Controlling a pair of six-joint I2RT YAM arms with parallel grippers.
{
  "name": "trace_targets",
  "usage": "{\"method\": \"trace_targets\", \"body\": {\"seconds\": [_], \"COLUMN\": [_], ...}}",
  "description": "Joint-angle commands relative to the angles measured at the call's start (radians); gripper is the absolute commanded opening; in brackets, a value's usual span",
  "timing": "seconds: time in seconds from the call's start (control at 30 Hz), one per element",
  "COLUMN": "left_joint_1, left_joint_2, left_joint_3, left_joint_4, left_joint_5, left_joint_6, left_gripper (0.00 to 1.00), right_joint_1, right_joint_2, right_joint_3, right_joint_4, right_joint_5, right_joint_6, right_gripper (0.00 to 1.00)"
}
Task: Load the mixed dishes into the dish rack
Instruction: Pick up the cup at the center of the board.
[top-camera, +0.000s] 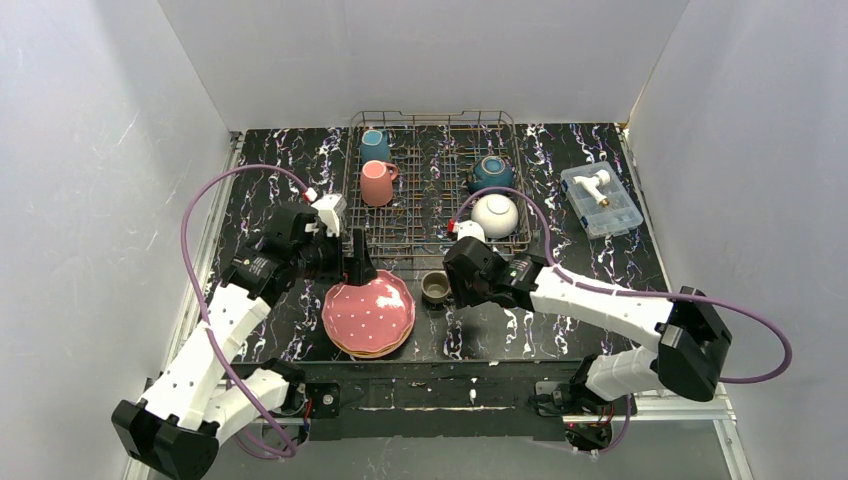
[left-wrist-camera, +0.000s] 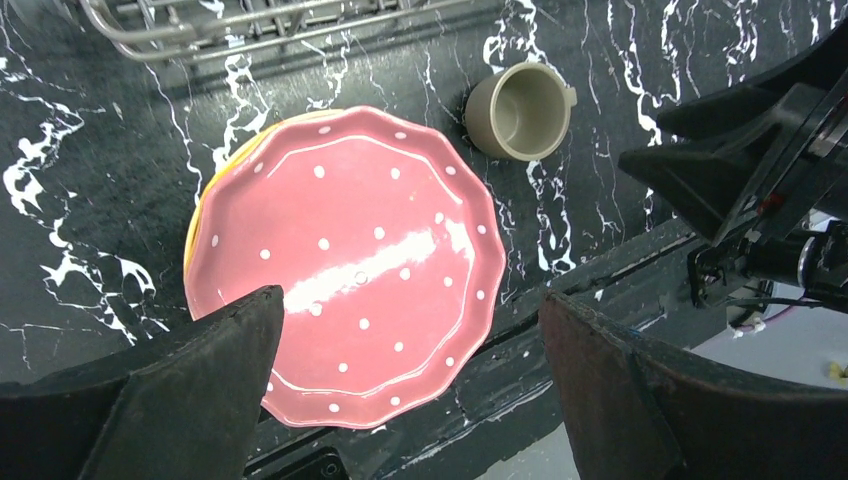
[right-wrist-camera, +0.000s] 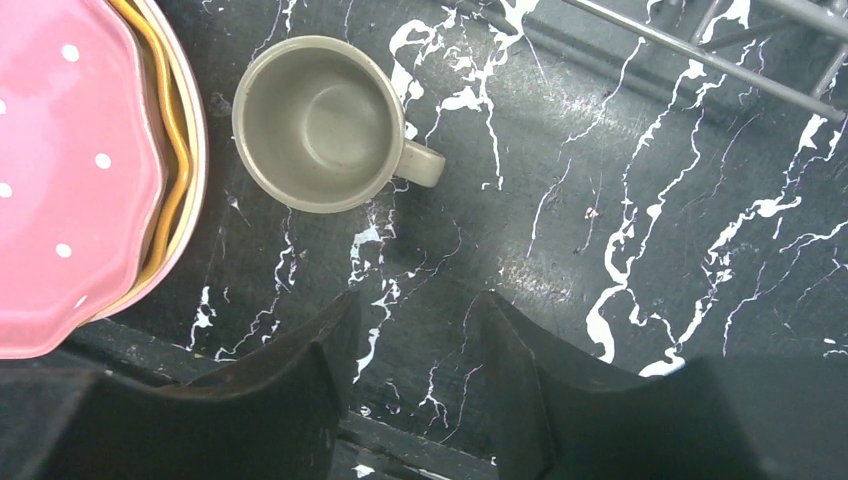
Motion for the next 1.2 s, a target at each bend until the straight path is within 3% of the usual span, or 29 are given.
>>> {"method": "trace_targets", "body": {"seconds": [0.0,0.73,1.17], "left_joint_1": [-0.002,-0.003,-0.002], "left_joint_2": [-0.023,-0.062,-0.057], "left_joint_3": [-0.041,-0.142,-0.146], "left_joint_4": [0.0,0.058,0.058], "left_joint_5": [0.04,0.068,0.069], "left_joint_6": [0.015,0.047,0.053], "left_gripper": [0.98,0.98,0.98], "right_joint_1": [-0.003,-0.013,-0.05], "right_joint_2": [0.033,0.244,0.291], "right_joint_3": [0.048,0.16,0.147], "right_joint_4": [0.048,0.02,0.087], "right_joint_5": [0.037,0.056,-0.077], "right_joint_6": [-0.027,-0.273,-0.407], "right_gripper": [0.54,0.53,0.58]}}
